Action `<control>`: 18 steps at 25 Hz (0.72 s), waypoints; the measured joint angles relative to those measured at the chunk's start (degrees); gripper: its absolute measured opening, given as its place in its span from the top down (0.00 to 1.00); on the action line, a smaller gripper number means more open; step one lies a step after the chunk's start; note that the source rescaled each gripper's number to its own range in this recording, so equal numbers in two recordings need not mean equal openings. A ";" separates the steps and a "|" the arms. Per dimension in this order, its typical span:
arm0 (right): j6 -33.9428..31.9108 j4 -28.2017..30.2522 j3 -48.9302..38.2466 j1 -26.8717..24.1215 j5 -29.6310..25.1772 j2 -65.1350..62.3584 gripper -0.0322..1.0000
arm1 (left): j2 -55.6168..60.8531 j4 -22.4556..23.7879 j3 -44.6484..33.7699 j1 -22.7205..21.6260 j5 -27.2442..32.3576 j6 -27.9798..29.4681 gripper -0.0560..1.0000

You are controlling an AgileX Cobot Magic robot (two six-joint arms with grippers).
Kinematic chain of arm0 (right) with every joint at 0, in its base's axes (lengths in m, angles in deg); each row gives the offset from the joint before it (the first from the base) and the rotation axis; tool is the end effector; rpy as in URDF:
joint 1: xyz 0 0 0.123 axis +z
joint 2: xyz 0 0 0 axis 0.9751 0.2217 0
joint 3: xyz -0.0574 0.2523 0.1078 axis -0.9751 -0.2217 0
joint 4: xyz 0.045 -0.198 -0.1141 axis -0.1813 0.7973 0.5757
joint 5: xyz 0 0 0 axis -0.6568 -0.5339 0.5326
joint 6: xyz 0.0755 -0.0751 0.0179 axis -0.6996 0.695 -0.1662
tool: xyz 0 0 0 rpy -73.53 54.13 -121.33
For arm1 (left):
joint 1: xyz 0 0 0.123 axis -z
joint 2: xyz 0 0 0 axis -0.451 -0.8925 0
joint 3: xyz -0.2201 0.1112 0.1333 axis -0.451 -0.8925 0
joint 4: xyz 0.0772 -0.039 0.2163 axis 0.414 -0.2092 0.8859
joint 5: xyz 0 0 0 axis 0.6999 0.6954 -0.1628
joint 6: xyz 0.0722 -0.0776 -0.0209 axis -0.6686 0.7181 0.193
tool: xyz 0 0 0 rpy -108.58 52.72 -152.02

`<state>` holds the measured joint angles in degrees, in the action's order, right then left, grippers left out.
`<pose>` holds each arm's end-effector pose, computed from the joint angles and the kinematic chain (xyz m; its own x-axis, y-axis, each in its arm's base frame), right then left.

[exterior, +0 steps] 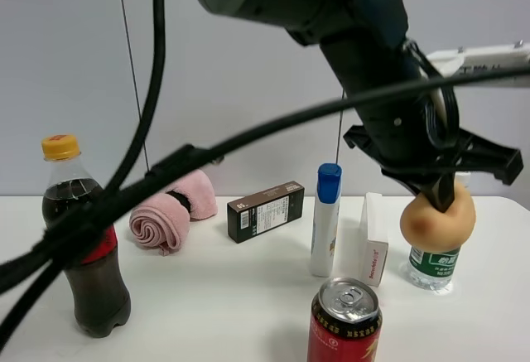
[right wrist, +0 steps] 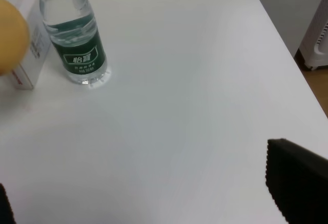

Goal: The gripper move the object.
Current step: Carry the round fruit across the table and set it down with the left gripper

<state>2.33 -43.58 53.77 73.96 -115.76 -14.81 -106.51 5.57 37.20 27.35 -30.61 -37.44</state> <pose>-0.0020 0.0049 0.2575 -0.4708 -0.0254 -0.8819 -0.0079 0.9997 -0.0246 0.2759 -0.4155 0.2350 -0.4461 0.6288 -0.6369 0.8677 0.4781 -0.1358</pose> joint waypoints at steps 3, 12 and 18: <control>0.00 0.00 0.00 0.00 0.00 0.00 0.00 | 1.87 0.20 2.70 0.00 7.93 0.00 0.94; 0.00 0.00 0.00 0.00 0.00 0.00 0.00 | 10.30 13.26 2.96 -1.20 24.71 4.85 0.94; 0.00 0.00 0.00 0.00 0.00 0.00 0.00 | 12.79 18.59 2.34 -8.05 24.77 6.14 0.94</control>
<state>2.33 -43.58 53.77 73.96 -115.76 -14.81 -93.72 24.16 39.54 19.30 -5.84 -31.29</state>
